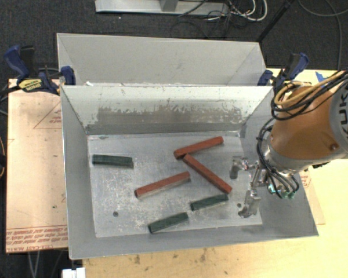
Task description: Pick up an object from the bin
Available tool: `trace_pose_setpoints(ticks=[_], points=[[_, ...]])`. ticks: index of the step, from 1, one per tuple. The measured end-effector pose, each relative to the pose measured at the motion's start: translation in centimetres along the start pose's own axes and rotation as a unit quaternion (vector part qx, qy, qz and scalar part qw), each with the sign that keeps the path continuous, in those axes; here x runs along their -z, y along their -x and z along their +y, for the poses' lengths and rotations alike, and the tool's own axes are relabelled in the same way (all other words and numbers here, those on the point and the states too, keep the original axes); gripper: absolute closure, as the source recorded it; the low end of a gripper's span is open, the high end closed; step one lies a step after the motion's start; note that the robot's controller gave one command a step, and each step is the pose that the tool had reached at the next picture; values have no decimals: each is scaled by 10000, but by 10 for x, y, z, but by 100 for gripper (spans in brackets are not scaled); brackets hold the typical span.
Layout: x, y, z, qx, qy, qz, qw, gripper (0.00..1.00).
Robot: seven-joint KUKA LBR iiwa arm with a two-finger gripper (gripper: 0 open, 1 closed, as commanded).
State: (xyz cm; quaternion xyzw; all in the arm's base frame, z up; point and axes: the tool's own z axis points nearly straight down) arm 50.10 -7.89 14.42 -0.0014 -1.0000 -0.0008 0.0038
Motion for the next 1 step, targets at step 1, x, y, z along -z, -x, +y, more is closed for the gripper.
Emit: trace_pose_setpoints(ticks=[1], points=[[4,2,0,12,-5,-40,10000,0]])
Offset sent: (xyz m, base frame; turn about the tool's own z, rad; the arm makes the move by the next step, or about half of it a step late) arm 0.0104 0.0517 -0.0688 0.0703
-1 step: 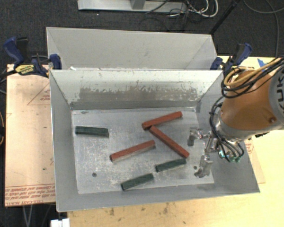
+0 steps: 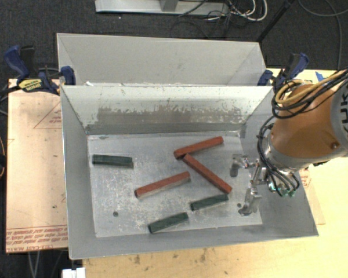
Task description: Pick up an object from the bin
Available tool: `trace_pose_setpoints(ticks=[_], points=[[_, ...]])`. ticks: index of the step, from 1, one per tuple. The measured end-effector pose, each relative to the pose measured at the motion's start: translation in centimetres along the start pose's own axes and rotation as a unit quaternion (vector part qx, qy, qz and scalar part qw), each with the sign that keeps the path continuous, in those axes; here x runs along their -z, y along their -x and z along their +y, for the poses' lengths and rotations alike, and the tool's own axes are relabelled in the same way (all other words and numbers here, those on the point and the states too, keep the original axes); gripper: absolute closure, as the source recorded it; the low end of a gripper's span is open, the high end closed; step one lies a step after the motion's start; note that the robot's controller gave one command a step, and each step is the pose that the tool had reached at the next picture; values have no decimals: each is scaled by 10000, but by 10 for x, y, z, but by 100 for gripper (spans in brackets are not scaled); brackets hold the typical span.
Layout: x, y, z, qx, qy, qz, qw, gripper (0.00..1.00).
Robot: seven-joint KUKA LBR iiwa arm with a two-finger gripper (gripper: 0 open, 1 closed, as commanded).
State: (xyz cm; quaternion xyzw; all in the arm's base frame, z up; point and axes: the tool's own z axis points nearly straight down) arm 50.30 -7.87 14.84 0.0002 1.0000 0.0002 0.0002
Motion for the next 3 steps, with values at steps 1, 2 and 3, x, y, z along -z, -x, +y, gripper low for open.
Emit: trace_pose_setpoints(ticks=[1,2,3], points=[[-46,8,33,-263,-4,-39,9996,0],[-77,13,55,31,1,-4,10000,100],[-78,12,55,34,1,1,10000,100]])
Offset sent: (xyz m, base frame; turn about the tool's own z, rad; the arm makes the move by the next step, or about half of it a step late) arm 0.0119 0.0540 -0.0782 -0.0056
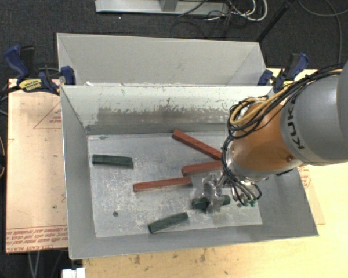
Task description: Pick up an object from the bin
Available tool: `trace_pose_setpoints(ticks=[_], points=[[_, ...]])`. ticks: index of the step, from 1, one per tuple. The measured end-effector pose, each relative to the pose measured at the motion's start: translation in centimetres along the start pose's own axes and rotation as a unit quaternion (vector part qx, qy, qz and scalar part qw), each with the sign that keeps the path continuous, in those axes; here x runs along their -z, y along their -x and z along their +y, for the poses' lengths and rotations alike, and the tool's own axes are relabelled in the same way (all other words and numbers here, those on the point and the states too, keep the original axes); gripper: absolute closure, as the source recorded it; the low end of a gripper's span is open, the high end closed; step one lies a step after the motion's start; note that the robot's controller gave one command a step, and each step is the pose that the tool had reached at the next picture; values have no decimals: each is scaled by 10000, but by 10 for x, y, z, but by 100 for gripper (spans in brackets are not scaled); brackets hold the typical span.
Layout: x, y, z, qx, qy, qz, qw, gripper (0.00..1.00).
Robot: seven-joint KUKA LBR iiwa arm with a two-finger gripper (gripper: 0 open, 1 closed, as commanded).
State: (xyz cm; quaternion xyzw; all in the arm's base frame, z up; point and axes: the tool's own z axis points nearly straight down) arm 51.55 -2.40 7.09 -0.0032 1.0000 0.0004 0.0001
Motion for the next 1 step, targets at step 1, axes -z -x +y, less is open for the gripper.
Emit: trace_pose_setpoints(ticks=[1], points=[[180,-2,40,-3,4,-51,10000,100]])
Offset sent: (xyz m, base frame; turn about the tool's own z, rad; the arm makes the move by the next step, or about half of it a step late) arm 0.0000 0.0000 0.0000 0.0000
